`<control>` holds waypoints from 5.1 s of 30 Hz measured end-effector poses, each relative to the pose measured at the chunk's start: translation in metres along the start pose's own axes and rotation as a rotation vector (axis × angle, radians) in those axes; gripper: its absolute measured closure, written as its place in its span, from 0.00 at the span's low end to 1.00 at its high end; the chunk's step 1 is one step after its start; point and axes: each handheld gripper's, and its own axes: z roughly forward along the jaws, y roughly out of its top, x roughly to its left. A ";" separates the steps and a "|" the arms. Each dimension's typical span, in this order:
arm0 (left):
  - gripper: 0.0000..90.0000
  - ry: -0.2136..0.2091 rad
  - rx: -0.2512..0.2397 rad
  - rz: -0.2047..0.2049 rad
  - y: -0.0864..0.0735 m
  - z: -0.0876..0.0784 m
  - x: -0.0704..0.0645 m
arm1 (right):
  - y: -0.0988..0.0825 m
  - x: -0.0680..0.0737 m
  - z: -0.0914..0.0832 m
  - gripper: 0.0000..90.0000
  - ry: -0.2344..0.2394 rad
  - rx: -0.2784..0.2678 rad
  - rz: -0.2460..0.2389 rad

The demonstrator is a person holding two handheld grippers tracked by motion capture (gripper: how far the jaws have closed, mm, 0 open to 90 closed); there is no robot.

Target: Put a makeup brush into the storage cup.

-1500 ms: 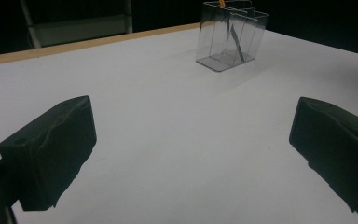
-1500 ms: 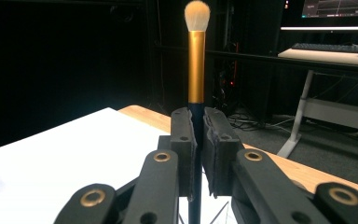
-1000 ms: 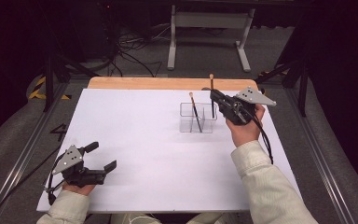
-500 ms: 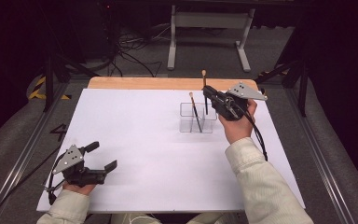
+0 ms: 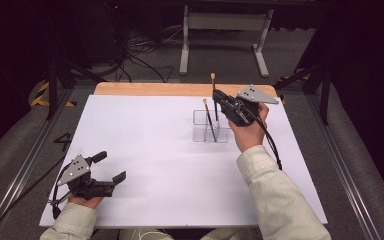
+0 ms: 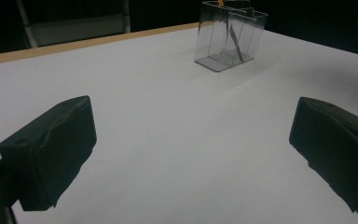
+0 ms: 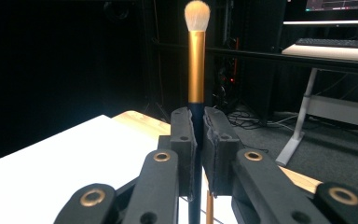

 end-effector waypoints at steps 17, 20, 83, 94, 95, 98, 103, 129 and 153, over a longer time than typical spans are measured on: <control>0.01 -0.002 0.000 -0.002 0.000 0.000 0.000 | -0.020 -0.012 0.017 0.93 -0.048 0.035 0.038; 0.01 -0.003 0.000 -0.002 0.000 0.000 0.000 | -0.022 -0.013 0.019 0.93 -0.052 0.041 0.039; 0.01 -0.001 -0.004 -0.002 0.000 0.000 0.000 | -0.037 -0.008 -0.023 0.31 0.130 0.054 -0.003; 0.01 -0.001 -0.003 0.003 0.000 -0.003 -0.001 | -0.037 -0.014 -0.059 0.25 0.169 0.025 -0.029; 0.01 -0.004 -0.003 0.002 0.001 -0.003 -0.001 | -0.035 -0.015 -0.067 0.24 0.172 0.018 -0.043; 0.01 -0.003 -0.006 0.000 0.001 -0.003 -0.001 | -0.035 -0.016 -0.078 0.21 0.179 0.014 -0.056; 0.01 -0.008 -0.009 0.002 0.001 -0.003 -0.002 | -0.037 -0.020 -0.091 0.15 0.181 0.018 -0.069; 0.01 -0.020 -0.014 0.007 0.001 -0.003 -0.002 | -0.065 -0.030 -0.126 0.05 0.222 0.026 -0.071; 0.01 -0.042 -0.017 0.014 0.002 -0.003 -0.003 | -0.114 -0.031 -0.142 0.03 0.223 0.047 -0.003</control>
